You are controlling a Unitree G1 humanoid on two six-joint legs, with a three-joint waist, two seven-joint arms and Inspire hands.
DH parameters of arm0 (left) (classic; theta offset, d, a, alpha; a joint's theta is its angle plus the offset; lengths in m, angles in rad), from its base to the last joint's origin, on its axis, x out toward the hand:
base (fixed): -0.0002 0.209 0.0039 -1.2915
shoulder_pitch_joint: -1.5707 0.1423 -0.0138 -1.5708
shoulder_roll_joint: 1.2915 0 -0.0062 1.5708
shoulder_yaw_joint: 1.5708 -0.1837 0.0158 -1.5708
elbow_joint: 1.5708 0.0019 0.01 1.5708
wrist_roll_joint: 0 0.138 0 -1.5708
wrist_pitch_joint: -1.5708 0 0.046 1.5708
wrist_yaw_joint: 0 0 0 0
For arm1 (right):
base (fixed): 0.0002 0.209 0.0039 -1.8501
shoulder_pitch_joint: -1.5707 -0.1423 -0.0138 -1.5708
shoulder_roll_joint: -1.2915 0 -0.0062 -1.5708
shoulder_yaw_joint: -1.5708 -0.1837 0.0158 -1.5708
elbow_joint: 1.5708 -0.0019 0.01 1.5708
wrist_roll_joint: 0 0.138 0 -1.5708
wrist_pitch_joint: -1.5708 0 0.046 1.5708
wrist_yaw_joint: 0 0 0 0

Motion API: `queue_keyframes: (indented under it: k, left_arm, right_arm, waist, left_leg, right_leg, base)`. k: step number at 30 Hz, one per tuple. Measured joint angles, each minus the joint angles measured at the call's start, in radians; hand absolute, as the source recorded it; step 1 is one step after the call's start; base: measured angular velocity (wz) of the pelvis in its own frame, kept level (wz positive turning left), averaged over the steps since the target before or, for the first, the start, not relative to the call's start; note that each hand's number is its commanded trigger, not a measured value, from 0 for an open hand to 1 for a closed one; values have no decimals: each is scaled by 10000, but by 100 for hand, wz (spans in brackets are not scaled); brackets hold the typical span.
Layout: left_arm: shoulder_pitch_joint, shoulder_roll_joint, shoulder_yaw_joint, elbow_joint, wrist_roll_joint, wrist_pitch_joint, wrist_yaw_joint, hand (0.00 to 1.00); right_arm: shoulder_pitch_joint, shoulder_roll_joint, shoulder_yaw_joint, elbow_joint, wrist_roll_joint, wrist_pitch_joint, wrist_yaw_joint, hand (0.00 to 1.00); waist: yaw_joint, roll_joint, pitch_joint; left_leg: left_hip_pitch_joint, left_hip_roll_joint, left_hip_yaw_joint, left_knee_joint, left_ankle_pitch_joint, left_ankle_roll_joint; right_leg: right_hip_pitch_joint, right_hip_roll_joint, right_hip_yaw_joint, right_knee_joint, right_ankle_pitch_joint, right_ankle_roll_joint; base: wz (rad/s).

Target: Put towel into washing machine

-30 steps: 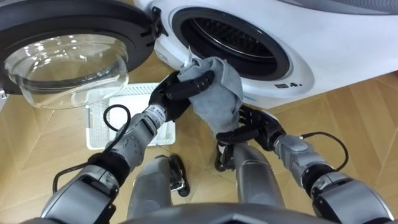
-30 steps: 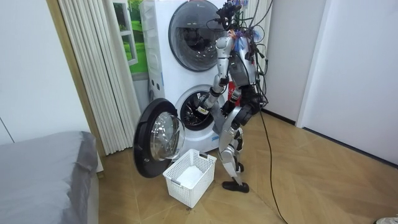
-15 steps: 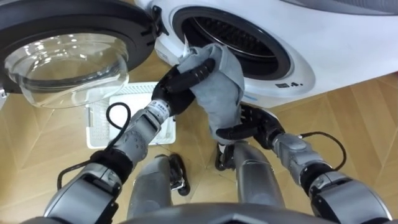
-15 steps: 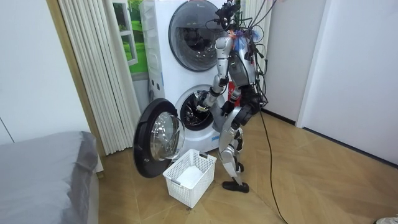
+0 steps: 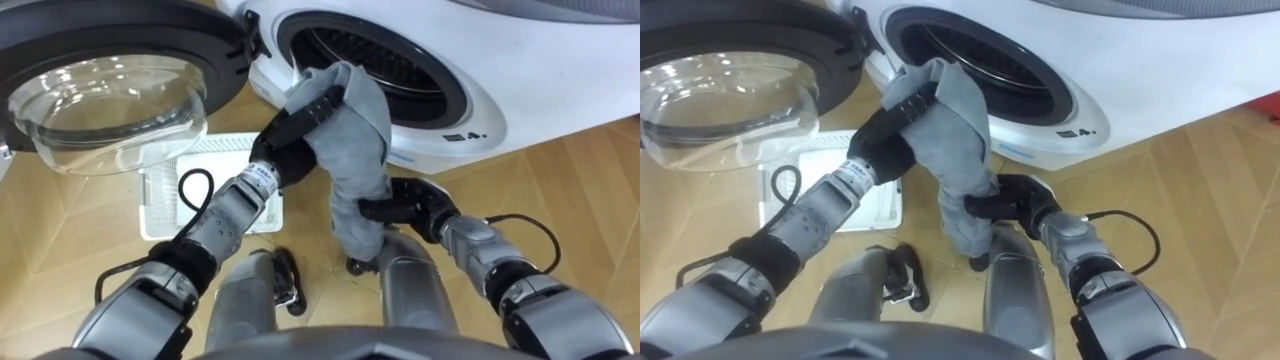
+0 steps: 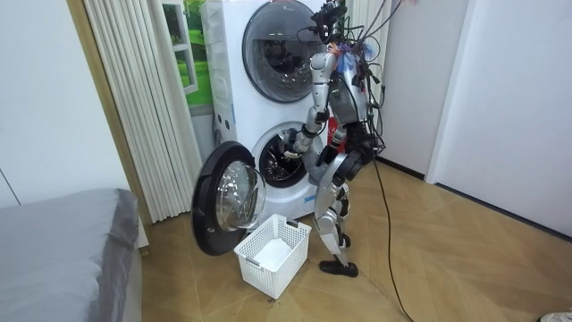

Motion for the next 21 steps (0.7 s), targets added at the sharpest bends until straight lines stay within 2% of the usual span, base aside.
queue_keyframes:
  k: [1,7,11,14,17,19,21]
  left_arm:
    - [-2,-15,-2,0,-11,2,0,0]
    - [-2,-23,11,2,-18,134,8,0]
    - [4,-22,81,2,-131,198,46,0]
    - [34,-52,281,101,-176,195,116,0]
    - [58,-46,769,227,-171,172,502,0]
    - [162,-44,1364,577,-172,107,861,0]
    - [385,9,1782,688,68,-11,1227,0]
  right_arm:
    - [-7,11,11,3,12,14,-3,100]
    - [7,22,-4,4,-6,228,-66,100]
    - [26,29,-17,35,-42,270,-349,100]
    - [98,24,-54,33,-62,215,-613,100]
    - [206,-26,-65,43,-61,262,-969,100]
    - [264,-57,-109,40,-329,294,-1046,100]
    - [355,-64,-183,56,-384,297,-1055,100]
  waist:
    - [5,3,-2]
    - [-20,2,-2]
    - [102,4,-1]
    - [299,14,0]
    - [696,33,6]
    - [992,84,-11]
    - [1126,104,-23]
  left_leg:
    - [0,0,0,0,0,0]
    - [-3,14,-1,-7,0,0]
    - [51,41,77,-85,6,-12]
    - [65,37,76,-206,44,-62]
    - [76,46,67,-288,69,-108]
    - [147,12,77,-454,110,-150]
    - [181,-3,72,-561,143,-171]
  right_leg:
    - [0,3,0,-1,0,0]
    - [9,27,3,-41,4,0]
    - [2,53,42,-131,31,-24]
    - [11,95,48,-196,57,-41]
    - [5,128,9,-231,56,-50]
    - [23,134,-17,-308,71,-73]
    - [29,130,0,-316,67,-78]
  base:
    - [0]
    - [0]
    - [-6]
    - [-1]
    - [0]
    - [-4]
    - [2]
